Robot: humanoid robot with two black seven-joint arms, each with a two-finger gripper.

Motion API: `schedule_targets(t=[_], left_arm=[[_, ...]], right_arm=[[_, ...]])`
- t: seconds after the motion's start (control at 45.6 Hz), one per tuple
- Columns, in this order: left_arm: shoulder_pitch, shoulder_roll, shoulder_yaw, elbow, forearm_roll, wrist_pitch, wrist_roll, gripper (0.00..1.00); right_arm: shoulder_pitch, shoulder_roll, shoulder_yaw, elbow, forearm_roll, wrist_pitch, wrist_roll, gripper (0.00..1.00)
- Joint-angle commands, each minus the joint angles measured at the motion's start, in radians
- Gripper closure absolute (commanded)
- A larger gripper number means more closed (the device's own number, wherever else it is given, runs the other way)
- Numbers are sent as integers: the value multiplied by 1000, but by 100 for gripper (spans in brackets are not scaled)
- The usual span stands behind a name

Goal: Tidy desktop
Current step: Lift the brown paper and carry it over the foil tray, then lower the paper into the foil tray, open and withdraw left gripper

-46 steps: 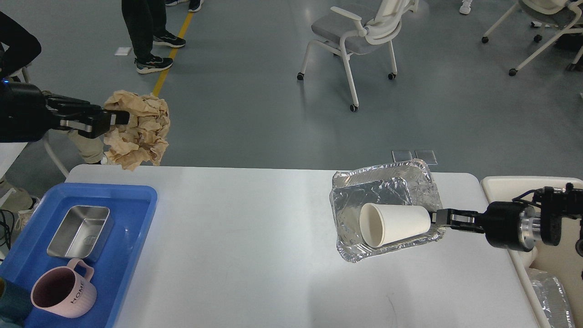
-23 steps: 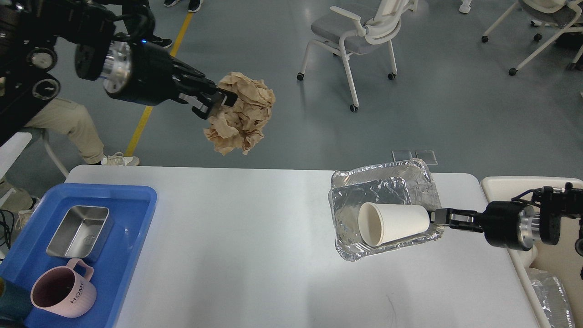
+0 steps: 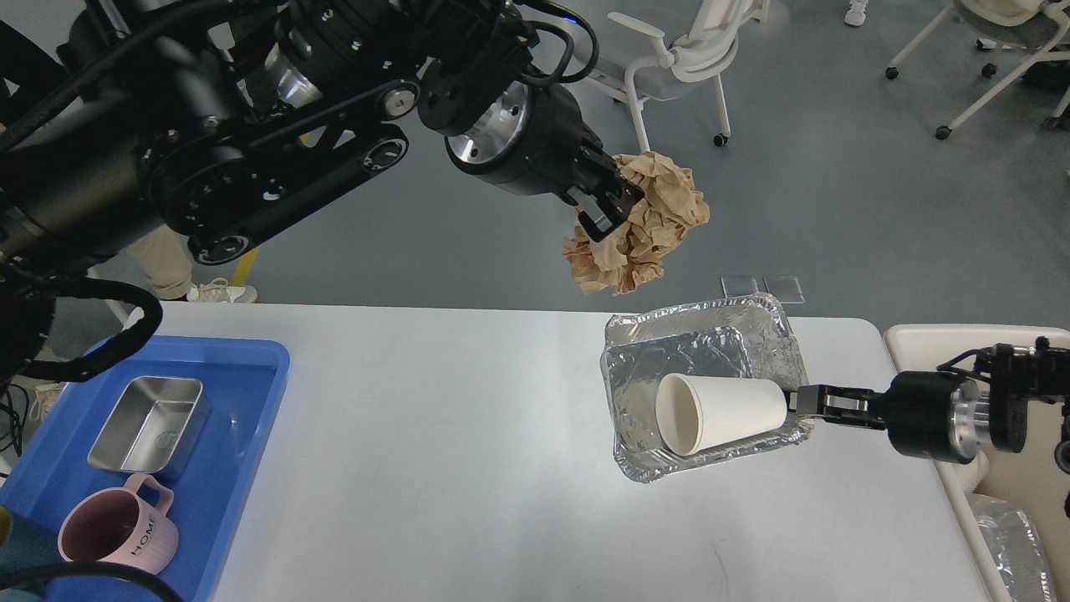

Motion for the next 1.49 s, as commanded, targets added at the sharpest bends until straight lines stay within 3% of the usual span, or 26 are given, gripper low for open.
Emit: schedule_targets(t=[0.0,0.591,1.227,1.38,1.468], left_arm=[[6,-70,0,41,31,0,11,95],[17,-233,59,137,39,66,43,93],[54,-282,57,153,31,87,74,84],[68,-282,55,153,26,98,74,73],[69,-279,49,151,25,99,75,52]], right_arm=[[-2,5,-6,10,1,-1,0,100],[3,44,-3,44,1,1,5,100],[38,82,-11,34,1,2,5,100],[54,82,-15,31,1,2,5,100],[54,82,-14,27,1,4,5,100]])
